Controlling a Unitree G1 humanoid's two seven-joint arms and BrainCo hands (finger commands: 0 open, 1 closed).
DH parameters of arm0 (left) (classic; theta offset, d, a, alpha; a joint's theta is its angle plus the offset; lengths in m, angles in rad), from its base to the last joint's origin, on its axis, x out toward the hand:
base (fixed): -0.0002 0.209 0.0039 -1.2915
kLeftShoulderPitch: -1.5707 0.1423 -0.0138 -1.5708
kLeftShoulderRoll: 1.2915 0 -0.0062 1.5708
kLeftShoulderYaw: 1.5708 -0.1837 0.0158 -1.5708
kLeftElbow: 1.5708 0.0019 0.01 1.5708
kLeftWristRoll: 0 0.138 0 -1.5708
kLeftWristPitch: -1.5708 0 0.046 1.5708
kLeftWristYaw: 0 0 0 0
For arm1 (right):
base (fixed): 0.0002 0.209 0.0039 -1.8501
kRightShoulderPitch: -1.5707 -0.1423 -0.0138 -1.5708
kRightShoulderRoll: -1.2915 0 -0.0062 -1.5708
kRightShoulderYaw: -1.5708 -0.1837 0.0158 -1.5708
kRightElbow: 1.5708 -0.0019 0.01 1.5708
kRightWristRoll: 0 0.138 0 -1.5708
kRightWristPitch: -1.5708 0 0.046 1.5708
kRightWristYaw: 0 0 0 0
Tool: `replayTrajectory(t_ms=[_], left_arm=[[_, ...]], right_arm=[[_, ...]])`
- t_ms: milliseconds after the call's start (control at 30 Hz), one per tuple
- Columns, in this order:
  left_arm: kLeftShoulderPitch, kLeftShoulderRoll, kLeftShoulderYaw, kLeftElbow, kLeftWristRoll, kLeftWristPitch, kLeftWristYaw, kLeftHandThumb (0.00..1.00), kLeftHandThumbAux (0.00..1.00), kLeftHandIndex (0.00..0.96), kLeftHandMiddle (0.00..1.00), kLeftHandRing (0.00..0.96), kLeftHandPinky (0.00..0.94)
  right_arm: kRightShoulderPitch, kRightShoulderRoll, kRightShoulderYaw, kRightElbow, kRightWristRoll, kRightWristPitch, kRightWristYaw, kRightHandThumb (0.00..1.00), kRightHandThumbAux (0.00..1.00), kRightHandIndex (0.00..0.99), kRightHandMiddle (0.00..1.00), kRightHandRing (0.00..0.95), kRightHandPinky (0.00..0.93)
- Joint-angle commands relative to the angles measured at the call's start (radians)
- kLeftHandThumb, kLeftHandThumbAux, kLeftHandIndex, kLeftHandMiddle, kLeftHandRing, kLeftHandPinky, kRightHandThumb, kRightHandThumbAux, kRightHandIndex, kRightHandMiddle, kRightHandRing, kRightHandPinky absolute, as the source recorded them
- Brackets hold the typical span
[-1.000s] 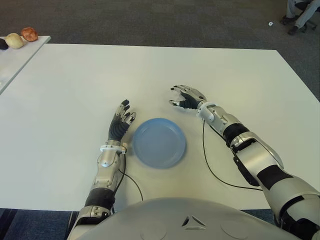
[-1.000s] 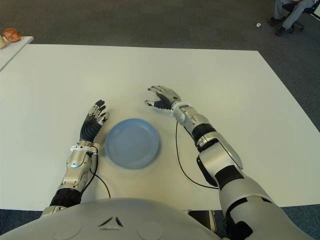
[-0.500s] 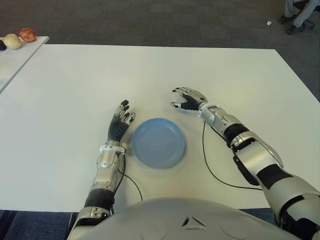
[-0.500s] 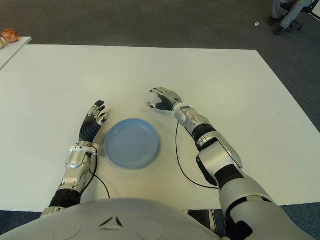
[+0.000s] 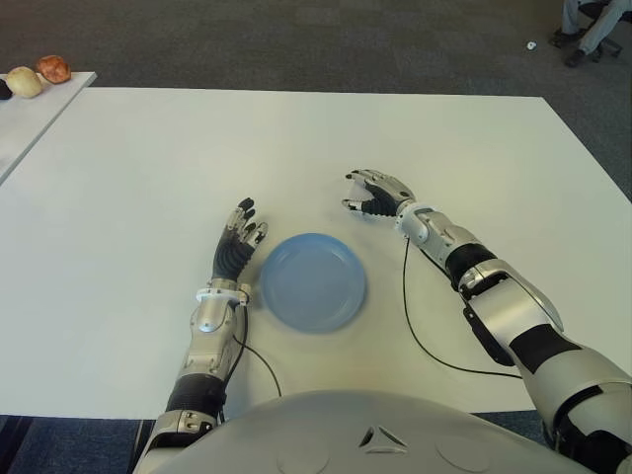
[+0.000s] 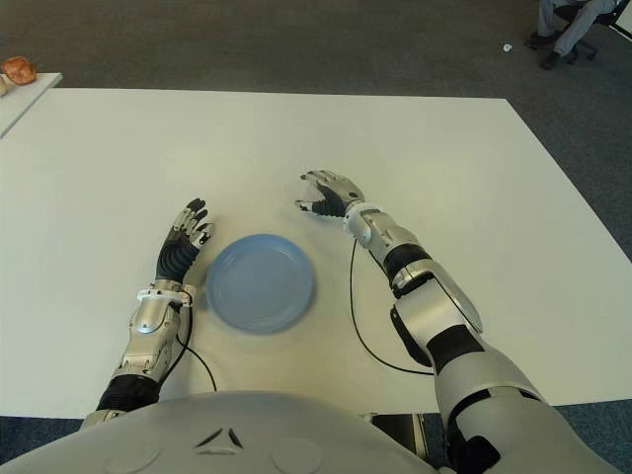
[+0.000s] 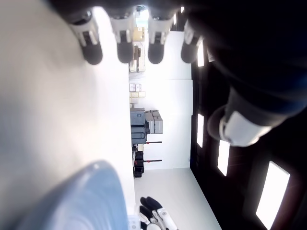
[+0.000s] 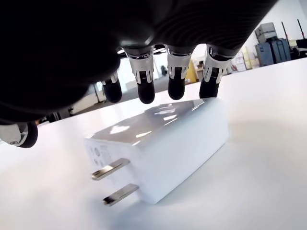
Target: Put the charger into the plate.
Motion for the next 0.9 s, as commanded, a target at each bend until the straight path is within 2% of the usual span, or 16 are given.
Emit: replayTrajectory(t_ms=[33,900], left_arm=[[0.071,-0.001,-0.005,0.059,-0.006,0.073,-0.021,0.0,0.56,0.0,0.006,0.0,0.008],[0.074,0.003,-0.002,0.044,-0.011,0.08,-0.024,0.0,0.584,0.0,0.01,0.0,0.011]], right_arm=[[-0.003,-0.01,-0.006,0.004,0.002,0.026,-0.01,0.243,0.241,0.0,0.0,0.0,0.0],[0.026,-0.025,-0.02,0.021,0.014,0.039,0.006,0.272,0.224,0.0,0.0,0.0,0.0]])
